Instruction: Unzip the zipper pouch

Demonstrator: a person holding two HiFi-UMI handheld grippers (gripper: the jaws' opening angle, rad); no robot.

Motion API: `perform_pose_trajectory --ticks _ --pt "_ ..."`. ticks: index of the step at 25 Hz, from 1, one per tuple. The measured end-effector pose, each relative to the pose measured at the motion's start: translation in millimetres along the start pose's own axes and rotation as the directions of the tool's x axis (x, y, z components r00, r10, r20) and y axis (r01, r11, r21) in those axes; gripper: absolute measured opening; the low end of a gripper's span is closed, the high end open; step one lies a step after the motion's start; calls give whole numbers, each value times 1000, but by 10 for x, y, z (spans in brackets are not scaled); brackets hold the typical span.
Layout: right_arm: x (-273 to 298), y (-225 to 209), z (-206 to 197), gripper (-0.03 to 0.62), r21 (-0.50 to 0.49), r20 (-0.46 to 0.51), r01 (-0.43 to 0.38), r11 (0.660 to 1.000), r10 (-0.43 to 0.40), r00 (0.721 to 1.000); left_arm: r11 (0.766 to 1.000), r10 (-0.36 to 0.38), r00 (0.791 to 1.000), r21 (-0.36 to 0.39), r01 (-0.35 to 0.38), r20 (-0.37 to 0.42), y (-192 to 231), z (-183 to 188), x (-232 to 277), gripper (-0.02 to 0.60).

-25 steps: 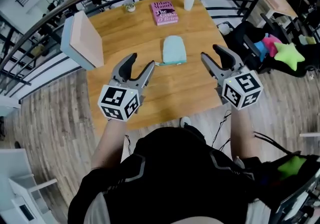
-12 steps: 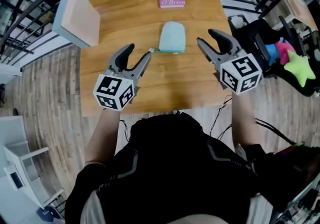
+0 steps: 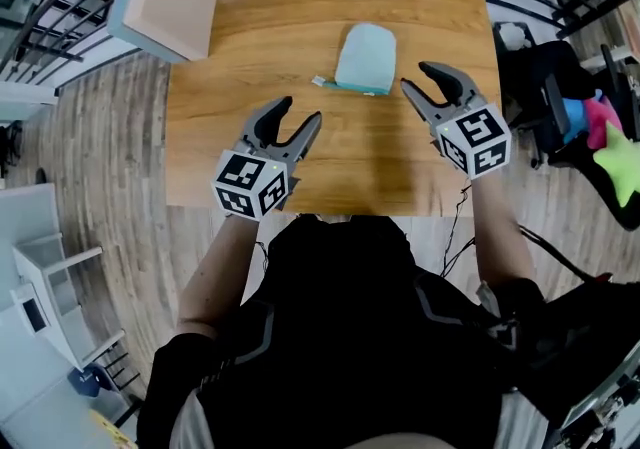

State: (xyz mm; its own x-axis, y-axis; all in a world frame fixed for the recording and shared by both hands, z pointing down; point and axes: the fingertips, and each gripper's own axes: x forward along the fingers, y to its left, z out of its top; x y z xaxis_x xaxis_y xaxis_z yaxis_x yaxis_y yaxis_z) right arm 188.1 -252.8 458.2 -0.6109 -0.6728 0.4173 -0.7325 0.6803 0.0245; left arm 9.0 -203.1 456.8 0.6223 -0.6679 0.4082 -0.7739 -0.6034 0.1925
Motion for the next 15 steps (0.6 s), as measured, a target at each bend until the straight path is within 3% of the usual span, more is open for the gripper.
perform_pose_trajectory --ticks 5,10,15 --pt "402 -60 -473 179 -39 -92 -44 998 40 995 999 16 999 -29 -17 -40 157 -211 129 253" --pt "786 -102 -1028 164 -101 -189 -87 991 67 980 999 29 997 -33 -32 -75 271 -368 177 215" --pt "1063 -34 -1508 167 -126 -287 -180 976 137 948 995 61 992 -71 -69 -110 402 -531 194 216"
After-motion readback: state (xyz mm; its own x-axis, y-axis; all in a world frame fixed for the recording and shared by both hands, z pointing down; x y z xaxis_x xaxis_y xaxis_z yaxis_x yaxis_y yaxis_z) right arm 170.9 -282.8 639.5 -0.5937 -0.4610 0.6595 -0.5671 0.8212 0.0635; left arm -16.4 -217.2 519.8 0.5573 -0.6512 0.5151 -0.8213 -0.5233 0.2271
